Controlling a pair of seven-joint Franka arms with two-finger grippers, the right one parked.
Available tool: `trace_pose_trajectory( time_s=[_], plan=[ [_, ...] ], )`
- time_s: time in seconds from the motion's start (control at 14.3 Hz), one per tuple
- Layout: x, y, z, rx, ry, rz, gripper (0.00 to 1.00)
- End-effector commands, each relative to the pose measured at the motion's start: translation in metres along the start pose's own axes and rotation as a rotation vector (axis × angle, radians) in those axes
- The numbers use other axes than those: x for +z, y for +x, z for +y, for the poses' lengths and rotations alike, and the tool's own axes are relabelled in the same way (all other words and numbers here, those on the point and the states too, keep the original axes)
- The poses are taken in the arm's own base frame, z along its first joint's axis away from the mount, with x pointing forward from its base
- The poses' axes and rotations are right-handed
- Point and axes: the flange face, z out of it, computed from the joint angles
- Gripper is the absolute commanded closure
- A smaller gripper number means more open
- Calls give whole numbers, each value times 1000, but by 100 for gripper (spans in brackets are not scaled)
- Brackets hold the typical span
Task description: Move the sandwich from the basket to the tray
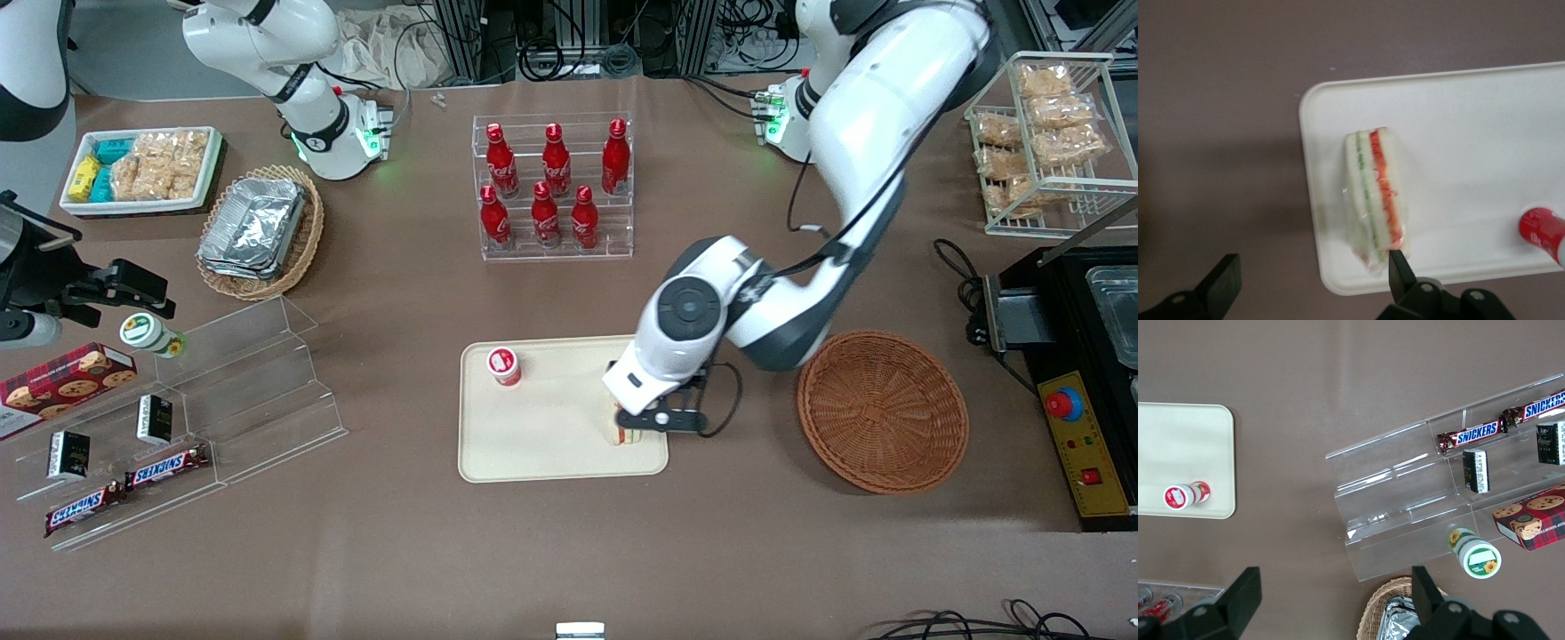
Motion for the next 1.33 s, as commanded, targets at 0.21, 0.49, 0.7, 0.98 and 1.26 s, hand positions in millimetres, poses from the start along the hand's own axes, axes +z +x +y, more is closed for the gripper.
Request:
trace_pose_trajectory(
  time_s=[0.21,0.49,0.7,0.98,1.26],
  plan=[
    [-146,-8,-129,119,62,-25,2],
    [-206,-21,-222,119,66,-65,1],
    [-221,-26,-265,47,69,-74,1],
    [-224,-23,-299,-5,72,-74,1],
    [-229,-24,-332,-18,81,-67,0]
  ],
)
